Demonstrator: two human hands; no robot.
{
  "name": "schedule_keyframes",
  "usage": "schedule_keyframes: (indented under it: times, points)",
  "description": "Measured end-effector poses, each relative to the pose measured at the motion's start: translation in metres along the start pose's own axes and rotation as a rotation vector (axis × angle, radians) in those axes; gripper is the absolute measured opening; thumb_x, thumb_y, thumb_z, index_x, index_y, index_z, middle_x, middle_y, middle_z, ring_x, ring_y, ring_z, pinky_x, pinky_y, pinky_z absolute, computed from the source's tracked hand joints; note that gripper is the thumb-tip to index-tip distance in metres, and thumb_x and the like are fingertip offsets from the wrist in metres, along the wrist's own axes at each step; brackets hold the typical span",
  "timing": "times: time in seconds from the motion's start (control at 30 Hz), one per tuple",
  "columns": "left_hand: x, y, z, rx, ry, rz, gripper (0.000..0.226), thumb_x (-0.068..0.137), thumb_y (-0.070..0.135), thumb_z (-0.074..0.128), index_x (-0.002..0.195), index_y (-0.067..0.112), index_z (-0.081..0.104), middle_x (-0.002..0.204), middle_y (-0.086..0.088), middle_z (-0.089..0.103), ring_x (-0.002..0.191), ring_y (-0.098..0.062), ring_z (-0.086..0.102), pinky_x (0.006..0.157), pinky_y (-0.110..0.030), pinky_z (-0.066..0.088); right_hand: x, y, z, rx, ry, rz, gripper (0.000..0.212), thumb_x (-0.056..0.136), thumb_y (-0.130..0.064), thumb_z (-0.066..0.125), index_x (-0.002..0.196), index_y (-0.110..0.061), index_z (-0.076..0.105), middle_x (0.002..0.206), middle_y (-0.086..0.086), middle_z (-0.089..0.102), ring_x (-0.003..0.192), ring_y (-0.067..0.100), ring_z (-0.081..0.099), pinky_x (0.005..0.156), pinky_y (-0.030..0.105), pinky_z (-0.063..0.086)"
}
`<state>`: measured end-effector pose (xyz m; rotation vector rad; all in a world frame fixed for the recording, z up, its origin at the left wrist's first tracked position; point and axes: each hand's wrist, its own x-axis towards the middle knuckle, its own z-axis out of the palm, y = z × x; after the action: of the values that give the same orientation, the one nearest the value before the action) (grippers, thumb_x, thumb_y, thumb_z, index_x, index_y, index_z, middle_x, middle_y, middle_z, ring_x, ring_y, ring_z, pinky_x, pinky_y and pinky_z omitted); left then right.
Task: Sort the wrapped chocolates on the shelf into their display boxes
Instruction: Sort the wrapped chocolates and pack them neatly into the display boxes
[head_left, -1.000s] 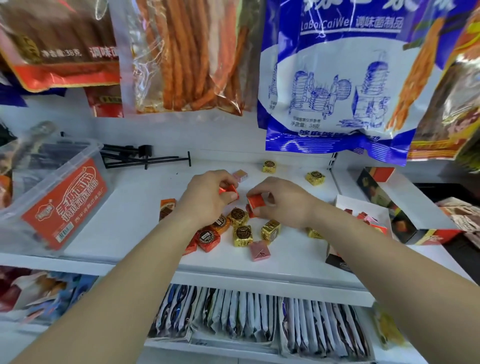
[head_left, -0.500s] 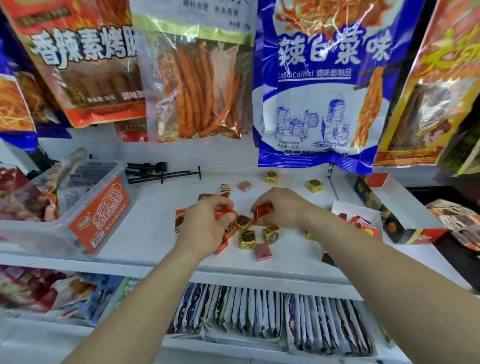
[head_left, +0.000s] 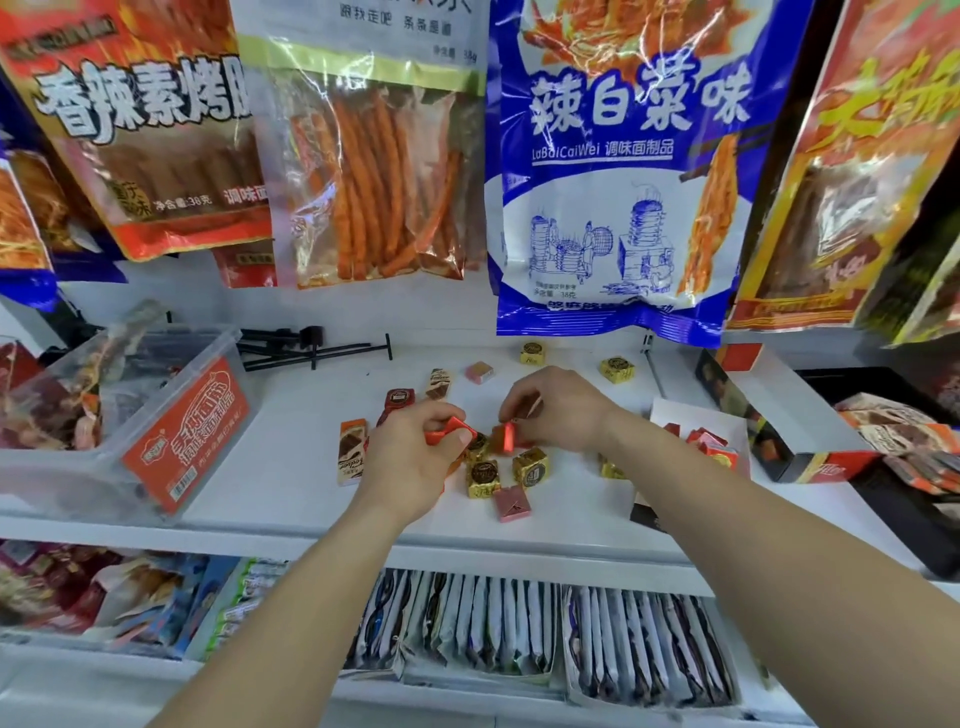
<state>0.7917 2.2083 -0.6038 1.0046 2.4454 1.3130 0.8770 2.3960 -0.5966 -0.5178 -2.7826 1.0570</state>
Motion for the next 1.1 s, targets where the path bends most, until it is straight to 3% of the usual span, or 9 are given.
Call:
schedule_keyframes:
  times: [0.17, 0.3, 0.43, 0.53, 0.63, 0.7, 0.87, 1.0, 1.1]
  points:
    - [0.001, 0.01, 0.011, -0.013, -0.049, -0.037, 0.012, 0.089, 0.02, 0.071, 0.098, 0.029, 0.07, 0.094, 0.009, 0.07, 0.088, -0.014, 0.068, 0.087, -0.038, 0.056, -0.009, 0.007, -0.016, 0.082, 0.118, 0.044, 0.016, 0.081, -0.014, 0.078, 0.097, -0.017, 0.076, 0.092, -0.005, 0.071, 0.084, 0.011, 0.066, 0.077, 0.023, 0.056]
    - [0.003, 0.037, 0.019, -0.015, -0.071, 0.04, 0.013, 0.089, 0.021, 0.072, 0.101, 0.025, 0.072, 0.091, 0.011, 0.069, 0.085, -0.009, 0.067, 0.087, -0.031, 0.055, -0.038, 0.015, -0.044, 0.115, 0.277, 0.059, 0.018, 0.085, -0.013, 0.073, 0.102, -0.019, 0.075, 0.094, -0.006, 0.071, 0.082, 0.009, 0.067, 0.078, 0.024, 0.055]
    - [0.003, 0.084, 0.057, -0.052, -0.195, 0.131, 0.013, 0.086, 0.023, 0.074, 0.099, 0.027, 0.073, 0.089, 0.012, 0.069, 0.085, -0.008, 0.067, 0.079, -0.024, 0.055, -0.097, 0.038, -0.072, 0.073, 0.39, 0.109, 0.012, 0.086, -0.014, 0.073, 0.096, -0.021, 0.073, 0.091, -0.015, 0.069, 0.08, -0.005, 0.064, 0.066, 0.007, 0.047]
    - [-0.002, 0.107, 0.104, -0.011, -0.312, 0.181, 0.018, 0.083, 0.025, 0.077, 0.101, 0.025, 0.074, 0.098, 0.006, 0.072, 0.087, -0.004, 0.063, 0.077, -0.015, 0.049, -0.132, 0.062, -0.074, 0.117, 0.466, 0.197, 0.011, 0.084, -0.015, 0.077, 0.087, -0.024, 0.07, 0.088, -0.01, 0.071, 0.081, 0.006, 0.068, 0.067, 0.016, 0.051]
    - [0.0, 0.117, 0.137, 0.031, -0.298, 0.222, 0.025, 0.08, 0.026, 0.079, 0.104, 0.023, 0.073, 0.102, 0.002, 0.073, 0.093, -0.011, 0.065, 0.084, -0.026, 0.05, -0.14, 0.08, -0.073, 0.142, 0.516, 0.245, 0.01, 0.084, -0.014, 0.076, 0.087, -0.022, 0.072, 0.088, -0.004, 0.073, 0.083, 0.013, 0.07, 0.075, 0.03, 0.056]
    - [0.001, 0.12, 0.146, 0.062, -0.308, 0.227, 0.04, 0.079, 0.025, 0.08, 0.117, 0.02, 0.07, 0.113, 0.0, 0.071, 0.099, -0.012, 0.064, 0.085, -0.022, 0.046, -0.141, 0.084, -0.075, 0.132, 0.516, 0.257, 0.008, 0.089, -0.014, 0.07, 0.092, -0.02, 0.074, 0.092, -0.004, 0.073, 0.086, 0.013, 0.069, 0.079, 0.031, 0.056]
    - [0.0, 0.116, 0.147, 0.047, -0.431, 0.252, 0.07, 0.079, 0.021, 0.081, 0.142, 0.023, 0.051, 0.138, -0.001, 0.058, 0.124, -0.016, 0.056, 0.106, -0.033, 0.044, -0.154, 0.079, -0.083, 0.016, 0.576, 0.223, 0.023, 0.097, -0.01, 0.054, 0.108, -0.015, 0.074, 0.1, -0.006, 0.068, 0.092, 0.007, 0.06, 0.067, -0.003, 0.038]
    - [-0.003, 0.106, 0.11, 0.015, -0.353, 0.253, 0.055, 0.085, 0.022, 0.076, 0.136, 0.027, 0.057, 0.138, 0.004, 0.058, 0.126, -0.011, 0.053, 0.109, -0.034, 0.042, -0.152, 0.058, -0.078, 0.046, 0.525, 0.199, 0.019, 0.096, -0.014, 0.056, 0.1, -0.02, 0.074, 0.092, -0.008, 0.069, 0.085, 0.008, 0.063, 0.067, 0.009, 0.042]
    - [-0.005, 0.081, 0.057, 0.053, -0.206, 0.228, 0.031, 0.091, 0.016, 0.068, 0.121, 0.025, 0.067, 0.12, 0.008, 0.067, 0.111, -0.006, 0.061, 0.101, -0.032, 0.048, -0.143, 0.031, -0.061, 0.038, 0.448, 0.151, 0.018, 0.095, -0.018, 0.057, 0.098, -0.025, 0.073, 0.086, -0.015, 0.067, 0.077, 0.001, 0.063, 0.063, 0.011, 0.043]
